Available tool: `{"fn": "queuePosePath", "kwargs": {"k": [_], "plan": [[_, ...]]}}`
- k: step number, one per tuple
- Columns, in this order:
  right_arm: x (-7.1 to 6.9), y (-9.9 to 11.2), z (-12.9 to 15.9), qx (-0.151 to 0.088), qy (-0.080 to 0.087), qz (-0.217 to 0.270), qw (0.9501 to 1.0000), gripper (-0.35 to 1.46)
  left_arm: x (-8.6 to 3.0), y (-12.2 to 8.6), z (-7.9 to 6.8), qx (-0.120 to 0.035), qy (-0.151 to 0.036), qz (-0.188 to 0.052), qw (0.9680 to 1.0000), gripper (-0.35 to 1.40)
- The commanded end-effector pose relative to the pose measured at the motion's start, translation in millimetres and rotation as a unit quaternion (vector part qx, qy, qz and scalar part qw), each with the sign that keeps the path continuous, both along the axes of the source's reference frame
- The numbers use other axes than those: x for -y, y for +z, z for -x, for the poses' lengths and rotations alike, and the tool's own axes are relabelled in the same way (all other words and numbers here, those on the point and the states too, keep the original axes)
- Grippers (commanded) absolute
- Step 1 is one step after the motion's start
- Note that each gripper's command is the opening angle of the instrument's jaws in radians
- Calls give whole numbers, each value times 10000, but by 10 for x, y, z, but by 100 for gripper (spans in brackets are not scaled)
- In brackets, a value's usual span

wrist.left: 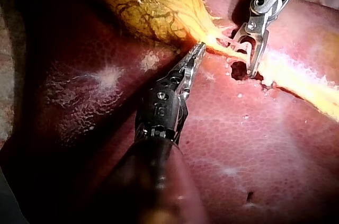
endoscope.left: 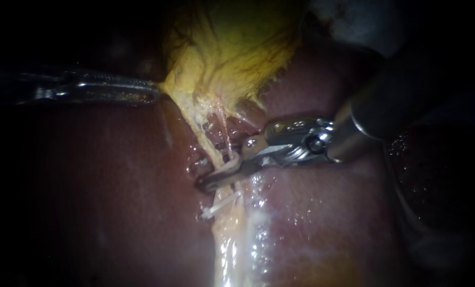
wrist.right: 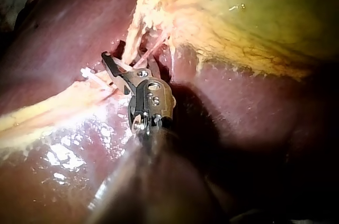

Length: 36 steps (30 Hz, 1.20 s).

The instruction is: Clipping second clip left tube

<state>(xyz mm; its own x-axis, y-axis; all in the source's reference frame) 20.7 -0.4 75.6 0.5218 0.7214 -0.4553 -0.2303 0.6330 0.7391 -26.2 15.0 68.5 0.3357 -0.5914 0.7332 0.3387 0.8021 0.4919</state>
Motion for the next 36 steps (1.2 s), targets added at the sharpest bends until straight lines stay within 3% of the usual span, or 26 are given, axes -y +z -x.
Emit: {"fn": "queuePosePath", "kwargs": {"k": [1,11,18,27,31,36], "plan": [[-1,-2,3,-16,-23,-19,10000,59,0,0,0,2,3,0,10000,-35],[-13,-20,40,-410,-208,-197,9987,60,0,0,-1,3,5,0,10000,-35],[-20,-38,64,-759,-634,-367,9944,60,0,0,-1,3,4,0,10000,-35],[-29,-78,56,-1529,-593,-597,9847,59,0,0,-1,3,4,0,10000,-35],[-27,-86,43,-1686,-563,-626,9821,59,0,0,0,3,3,0,10000,-35],[-17,-75,28,-1720,-599,-596,9815,59,0,0,0,2,3,0,10000,-35]]}}
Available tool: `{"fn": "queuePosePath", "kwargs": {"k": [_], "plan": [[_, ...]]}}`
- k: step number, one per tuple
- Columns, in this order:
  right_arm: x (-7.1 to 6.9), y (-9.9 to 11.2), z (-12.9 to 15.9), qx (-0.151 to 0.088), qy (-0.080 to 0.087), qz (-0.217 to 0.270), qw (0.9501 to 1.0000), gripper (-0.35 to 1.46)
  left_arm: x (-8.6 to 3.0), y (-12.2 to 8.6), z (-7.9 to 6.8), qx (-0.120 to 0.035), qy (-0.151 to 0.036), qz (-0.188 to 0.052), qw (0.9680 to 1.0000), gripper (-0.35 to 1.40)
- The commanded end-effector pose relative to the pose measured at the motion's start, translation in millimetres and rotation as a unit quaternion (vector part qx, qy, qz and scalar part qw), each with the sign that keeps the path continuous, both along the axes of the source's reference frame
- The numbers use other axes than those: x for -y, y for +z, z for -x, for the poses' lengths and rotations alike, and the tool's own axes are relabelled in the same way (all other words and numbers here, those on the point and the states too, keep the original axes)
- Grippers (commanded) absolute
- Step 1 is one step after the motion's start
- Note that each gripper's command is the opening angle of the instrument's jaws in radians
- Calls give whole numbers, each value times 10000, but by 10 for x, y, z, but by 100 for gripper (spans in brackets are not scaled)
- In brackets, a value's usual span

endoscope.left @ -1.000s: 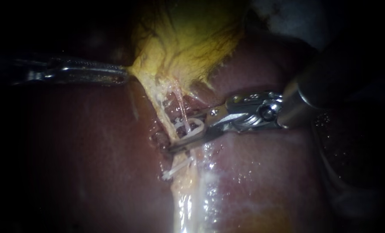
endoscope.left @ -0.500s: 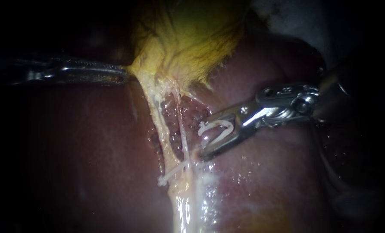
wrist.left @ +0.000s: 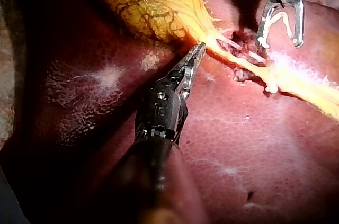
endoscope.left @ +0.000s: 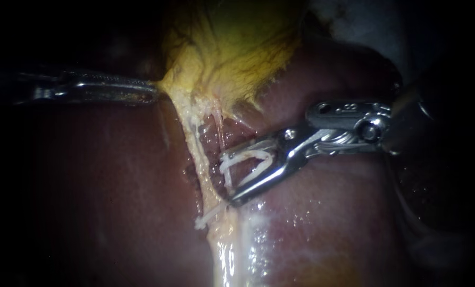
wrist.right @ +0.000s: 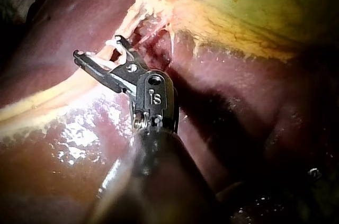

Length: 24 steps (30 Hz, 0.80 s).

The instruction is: Clipping second clip left tube

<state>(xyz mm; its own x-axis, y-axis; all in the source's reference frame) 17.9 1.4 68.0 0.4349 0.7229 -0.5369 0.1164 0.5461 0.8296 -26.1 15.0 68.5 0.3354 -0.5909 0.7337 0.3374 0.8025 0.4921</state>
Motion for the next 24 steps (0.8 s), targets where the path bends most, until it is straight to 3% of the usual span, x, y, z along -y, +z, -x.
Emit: {"fn": "queuePosePath", "kwargs": {"k": [1,10,16,24], "plan": [[3,4,-2,20,-4,-21,10000,59,0,0,0,-3,-2,0,10000,-35],[23,52,-7,164,7,-101,9998,60,0,0,0,-3,-1,0,10000,-35],[27,77,-6,221,35,-172,9996,60,0,0,0,-3,-1,0,10000,-35],[27,95,-7,175,106,-280,9994,60,0,0,0,-3,-1,0,10000,-35]]}}
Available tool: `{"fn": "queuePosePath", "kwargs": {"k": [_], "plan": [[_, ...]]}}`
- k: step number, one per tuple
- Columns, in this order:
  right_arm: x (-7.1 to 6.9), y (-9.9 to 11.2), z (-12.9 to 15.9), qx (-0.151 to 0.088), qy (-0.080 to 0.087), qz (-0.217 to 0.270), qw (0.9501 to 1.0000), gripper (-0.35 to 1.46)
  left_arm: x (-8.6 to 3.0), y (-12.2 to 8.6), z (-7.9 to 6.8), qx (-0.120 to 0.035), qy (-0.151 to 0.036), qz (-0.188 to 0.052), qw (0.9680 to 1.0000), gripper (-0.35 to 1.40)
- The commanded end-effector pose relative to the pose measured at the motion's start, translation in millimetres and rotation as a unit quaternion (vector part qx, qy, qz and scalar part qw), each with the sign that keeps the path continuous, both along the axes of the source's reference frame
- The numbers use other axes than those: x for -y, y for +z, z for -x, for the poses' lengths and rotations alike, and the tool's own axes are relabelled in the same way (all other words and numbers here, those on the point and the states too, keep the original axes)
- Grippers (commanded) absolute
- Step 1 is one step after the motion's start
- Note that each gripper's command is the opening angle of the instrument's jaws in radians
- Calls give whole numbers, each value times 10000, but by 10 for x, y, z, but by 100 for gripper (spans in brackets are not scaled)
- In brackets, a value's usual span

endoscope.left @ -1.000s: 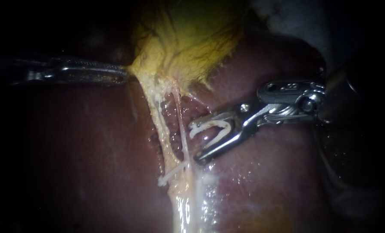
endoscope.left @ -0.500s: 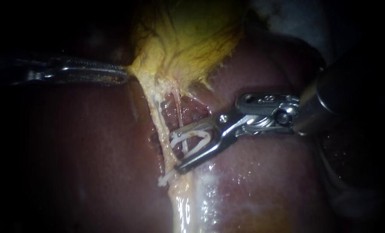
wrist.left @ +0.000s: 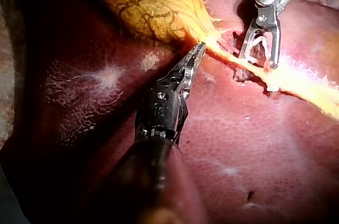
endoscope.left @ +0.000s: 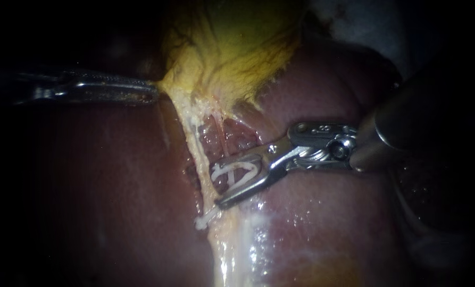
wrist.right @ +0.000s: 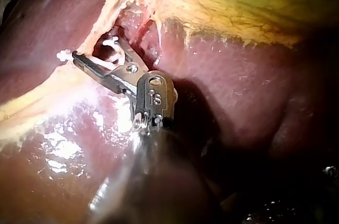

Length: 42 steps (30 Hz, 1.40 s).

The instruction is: Clipping second clip left tube

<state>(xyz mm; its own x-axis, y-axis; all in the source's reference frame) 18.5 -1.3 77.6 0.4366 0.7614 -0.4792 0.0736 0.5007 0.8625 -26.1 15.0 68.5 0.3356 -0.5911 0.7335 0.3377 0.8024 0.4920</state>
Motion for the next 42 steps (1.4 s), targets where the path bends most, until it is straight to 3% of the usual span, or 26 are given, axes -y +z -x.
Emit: {"fn": "queuePosePath", "kwargs": {"k": [1,10,18,27,33,38,42], "plan": [[0,2,-1,-10,-9,-31,10000,60,0,0,0,-1,0,0,10000,-35],[5,16,-14,-100,-68,-144,9998,60,0,0,0,-1,0,0,10000,-35],[11,18,-30,-453,-126,-370,9982,59,0,0,1,-1,-1,0,10000,-35],[21,3,-40,-1016,24,-629,9928,58,0,0,1,-2,-2,0,10000,-35],[27,-15,-42,-1258,-145,-746,9891,54,0,0,1,-2,-2,0,10000,-35],[34,-25,-43,-1325,-293,-772,9877,50,0,1,1,-1,-2,0,10000,-35],[35,-26,-44,-1330,-304,-772,9876,45,0,1,1,-2,-2,1,10000,-35]]}}
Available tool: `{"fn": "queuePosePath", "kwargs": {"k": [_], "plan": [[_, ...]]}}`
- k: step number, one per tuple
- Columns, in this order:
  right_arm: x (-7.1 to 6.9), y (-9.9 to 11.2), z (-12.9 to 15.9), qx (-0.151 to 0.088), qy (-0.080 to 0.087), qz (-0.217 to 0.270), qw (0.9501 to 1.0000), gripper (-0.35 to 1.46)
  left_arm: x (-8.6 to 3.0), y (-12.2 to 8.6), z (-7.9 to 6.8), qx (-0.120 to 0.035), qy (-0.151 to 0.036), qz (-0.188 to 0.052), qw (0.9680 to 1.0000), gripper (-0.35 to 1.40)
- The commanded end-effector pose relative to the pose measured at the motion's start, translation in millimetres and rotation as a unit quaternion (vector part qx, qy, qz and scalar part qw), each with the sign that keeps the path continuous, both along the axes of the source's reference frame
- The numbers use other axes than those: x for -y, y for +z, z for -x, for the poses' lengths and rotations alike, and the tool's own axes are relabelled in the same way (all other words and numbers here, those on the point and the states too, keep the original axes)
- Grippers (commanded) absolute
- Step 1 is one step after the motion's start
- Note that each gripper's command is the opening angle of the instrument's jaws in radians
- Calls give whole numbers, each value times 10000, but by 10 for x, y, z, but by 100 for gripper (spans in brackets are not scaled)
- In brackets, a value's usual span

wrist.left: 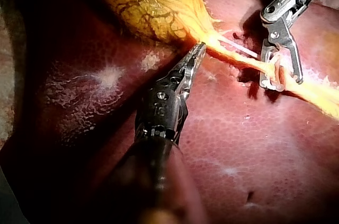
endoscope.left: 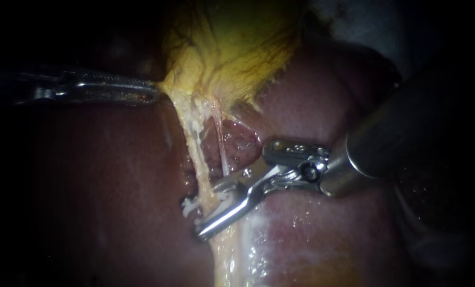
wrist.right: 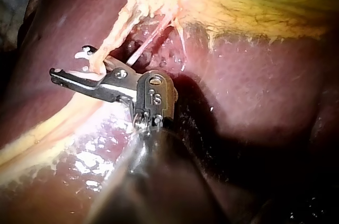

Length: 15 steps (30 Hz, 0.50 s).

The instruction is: Clipping second clip left tube

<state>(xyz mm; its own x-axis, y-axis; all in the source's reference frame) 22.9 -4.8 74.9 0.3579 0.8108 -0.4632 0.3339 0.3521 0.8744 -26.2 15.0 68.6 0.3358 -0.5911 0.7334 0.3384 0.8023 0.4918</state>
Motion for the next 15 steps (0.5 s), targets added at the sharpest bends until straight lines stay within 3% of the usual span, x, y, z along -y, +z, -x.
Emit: {"fn": "queuePosePath", "kwargs": {"k": [1,12,15], "plan": [[-1,2,0,4,3,1,10000,42,0,0,0,1,0,1,10000,-35],[-4,5,1,66,-18,-96,9999,-13,0,0,0,1,0,1,10000,-35],[-4,6,1,59,-33,-95,9999,-35,0,0,0,1,0,1,10000,-35]]}}
